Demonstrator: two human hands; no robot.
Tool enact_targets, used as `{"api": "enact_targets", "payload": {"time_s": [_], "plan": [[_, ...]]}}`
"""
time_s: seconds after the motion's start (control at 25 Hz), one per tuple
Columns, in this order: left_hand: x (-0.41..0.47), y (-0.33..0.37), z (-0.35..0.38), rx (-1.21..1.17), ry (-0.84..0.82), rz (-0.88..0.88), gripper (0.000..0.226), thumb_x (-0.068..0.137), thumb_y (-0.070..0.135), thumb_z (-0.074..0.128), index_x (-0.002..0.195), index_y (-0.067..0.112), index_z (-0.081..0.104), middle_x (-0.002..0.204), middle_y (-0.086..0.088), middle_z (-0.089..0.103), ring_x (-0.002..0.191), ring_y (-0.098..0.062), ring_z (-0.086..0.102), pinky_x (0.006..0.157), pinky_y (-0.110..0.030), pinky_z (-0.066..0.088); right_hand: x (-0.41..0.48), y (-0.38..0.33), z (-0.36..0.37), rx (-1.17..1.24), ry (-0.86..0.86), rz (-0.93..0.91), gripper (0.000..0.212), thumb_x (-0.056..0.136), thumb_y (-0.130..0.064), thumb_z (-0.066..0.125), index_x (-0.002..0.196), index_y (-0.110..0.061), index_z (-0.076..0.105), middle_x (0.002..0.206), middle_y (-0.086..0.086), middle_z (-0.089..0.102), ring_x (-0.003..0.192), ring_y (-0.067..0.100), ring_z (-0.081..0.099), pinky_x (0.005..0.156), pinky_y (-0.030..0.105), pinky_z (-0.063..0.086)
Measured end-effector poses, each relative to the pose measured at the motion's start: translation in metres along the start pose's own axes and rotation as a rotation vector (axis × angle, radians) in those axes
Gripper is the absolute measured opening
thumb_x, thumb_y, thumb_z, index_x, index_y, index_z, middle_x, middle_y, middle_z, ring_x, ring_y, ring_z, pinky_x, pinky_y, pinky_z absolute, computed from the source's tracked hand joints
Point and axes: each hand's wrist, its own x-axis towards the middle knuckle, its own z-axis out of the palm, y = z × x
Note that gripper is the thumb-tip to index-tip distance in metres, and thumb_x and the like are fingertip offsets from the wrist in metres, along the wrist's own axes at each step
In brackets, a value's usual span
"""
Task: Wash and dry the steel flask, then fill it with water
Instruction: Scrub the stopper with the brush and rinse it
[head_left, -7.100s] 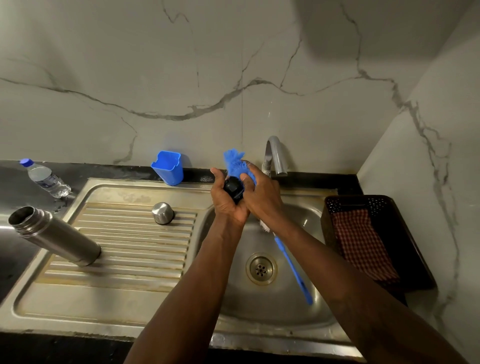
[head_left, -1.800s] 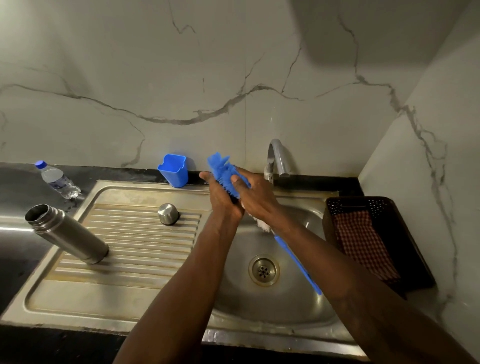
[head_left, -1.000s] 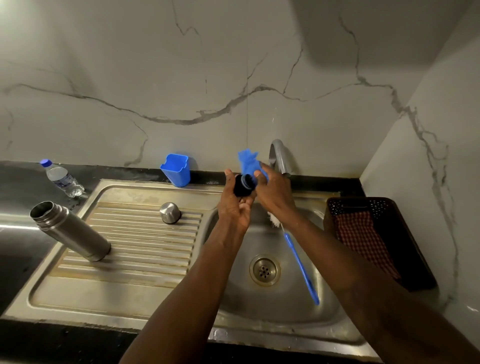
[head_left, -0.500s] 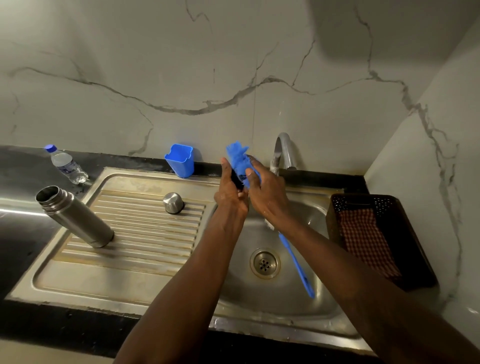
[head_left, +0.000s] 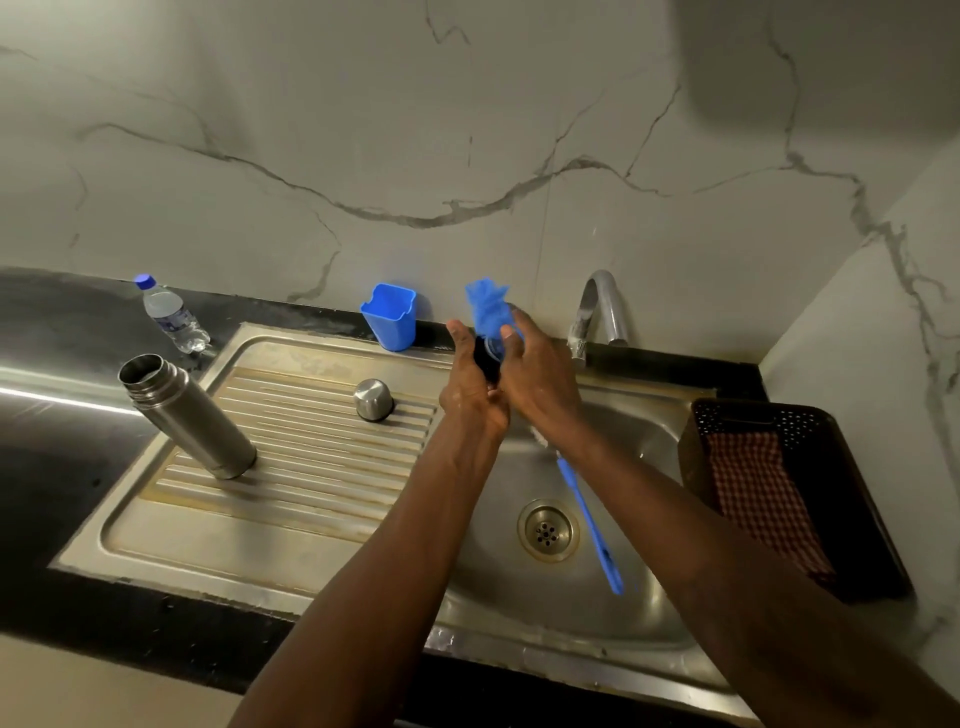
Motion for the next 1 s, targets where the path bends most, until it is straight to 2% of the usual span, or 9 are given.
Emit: {"api": "enact_targets", "payload": {"time_s": [0.08, 0.16, 0.28, 0.4, 0.48, 0.64, 0.72, 0.8, 1.0], "plan": [[-0.006, 0.008, 0.005, 0.032, 0.011, 0.009, 0.108, 0.05, 0.071, 0.089, 0.128, 0.0, 0.065, 0.117, -0.02, 0.076, 0.103, -0.031, 0.077, 0.082, -0.039, 0.065, 0.01, -0.004, -0.004, 0.005, 0.021, 0.084, 0.046, 0.11, -0.039, 0.036, 0.155, -0.031, 0.041, 0.144, 0.005, 0.061, 0.133, 0.029, 0.055, 0.108, 0.038, 0.041], [-0.005, 0.019, 0.004, 0.021, 0.04, 0.02, 0.084, 0.073, 0.064, 0.081, 0.123, -0.001, 0.064, 0.112, -0.02, 0.076, 0.097, -0.031, 0.078, 0.09, -0.042, 0.063, 0.008, -0.007, -0.003, -0.031, -0.008, 0.083, 0.048, 0.109, -0.042, 0.036, 0.156, -0.031, 0.039, 0.143, 0.007, 0.061, 0.131, 0.03, 0.055, 0.105, 0.04, 0.041], [0.005, 0.039, -0.01, -0.016, 0.088, 0.03, 0.071, 0.09, 0.057, 0.072, 0.131, 0.0, 0.058, 0.118, -0.022, 0.073, 0.099, -0.034, 0.076, 0.082, -0.046, 0.065, 0.004, -0.014, -0.003, -0.001, -0.08, 0.158, 0.05, 0.103, -0.041, 0.048, 0.146, -0.019, 0.035, 0.133, 0.011, 0.061, 0.105, 0.028, 0.058, 0.085, 0.037, 0.042], [0.009, 0.054, -0.037, 0.038, 0.157, -0.057, 0.069, 0.099, 0.061, 0.058, 0.133, 0.002, 0.056, 0.123, -0.022, 0.068, 0.099, -0.032, 0.071, 0.075, -0.043, 0.066, 0.015, -0.016, -0.007, -0.127, -0.342, 0.26, 0.069, 0.086, -0.03, 0.073, 0.135, -0.011, 0.029, 0.116, 0.004, 0.055, 0.086, 0.017, 0.056, 0.066, 0.031, 0.043], [0.008, 0.063, -0.051, 0.04, 0.191, -0.105, 0.066, 0.101, 0.06, 0.054, 0.129, 0.001, 0.054, 0.117, -0.022, 0.068, 0.096, -0.032, 0.071, 0.077, -0.042, 0.066, 0.026, -0.018, -0.005, -0.36, -0.487, 0.201, 0.079, 0.075, -0.026, 0.082, 0.138, -0.016, 0.036, 0.117, 0.005, 0.058, 0.088, 0.019, 0.06, 0.068, 0.031, 0.049], [0.014, 0.086, -0.06, 0.013, 0.166, -0.1, 0.059, 0.105, 0.055, 0.049, 0.126, 0.0, 0.056, 0.108, -0.02, 0.07, 0.095, -0.03, 0.072, 0.089, -0.04, 0.063, 0.053, -0.035, 0.013, -0.559, -0.487, -0.001, 0.074, 0.075, -0.027, 0.079, 0.144, -0.029, 0.052, 0.136, 0.002, 0.061, 0.111, 0.025, 0.061, 0.085, 0.032, 0.051], [0.018, 0.099, -0.06, 0.012, 0.135, -0.076, 0.061, 0.106, 0.055, 0.048, 0.132, 0.0, 0.058, 0.118, -0.02, 0.071, 0.101, -0.028, 0.073, 0.086, -0.039, 0.064, 0.066, -0.047, 0.02, -0.683, -0.447, -0.097, 0.066, 0.081, -0.033, 0.073, 0.143, -0.03, 0.05, 0.136, 0.002, 0.062, 0.114, 0.029, 0.062, 0.09, 0.037, 0.054], [0.028, 0.112, -0.061, -0.012, 0.136, -0.057, 0.059, 0.105, 0.053, 0.052, 0.136, 0.003, 0.058, 0.124, -0.02, 0.069, 0.103, -0.028, 0.072, 0.078, -0.038, 0.066, 0.08, -0.059, 0.026, -0.789, -0.367, -0.167, 0.063, 0.083, -0.038, 0.072, 0.137, -0.02, 0.045, 0.125, 0.007, 0.063, 0.107, 0.032, 0.064, 0.084, 0.039, 0.052], [0.053, 0.135, -0.064, -0.08, 0.176, -0.038, 0.057, 0.103, 0.048, 0.061, 0.138, 0.004, 0.054, 0.129, -0.023, 0.064, 0.106, -0.034, 0.07, 0.065, -0.038, 0.066, 0.116, -0.092, 0.048, -0.899, -0.305, -0.294, 0.046, 0.085, -0.033, 0.069, 0.124, -0.017, 0.052, 0.115, 0.009, 0.063, 0.1, 0.034, 0.064, 0.082, 0.038, 0.048]]}}
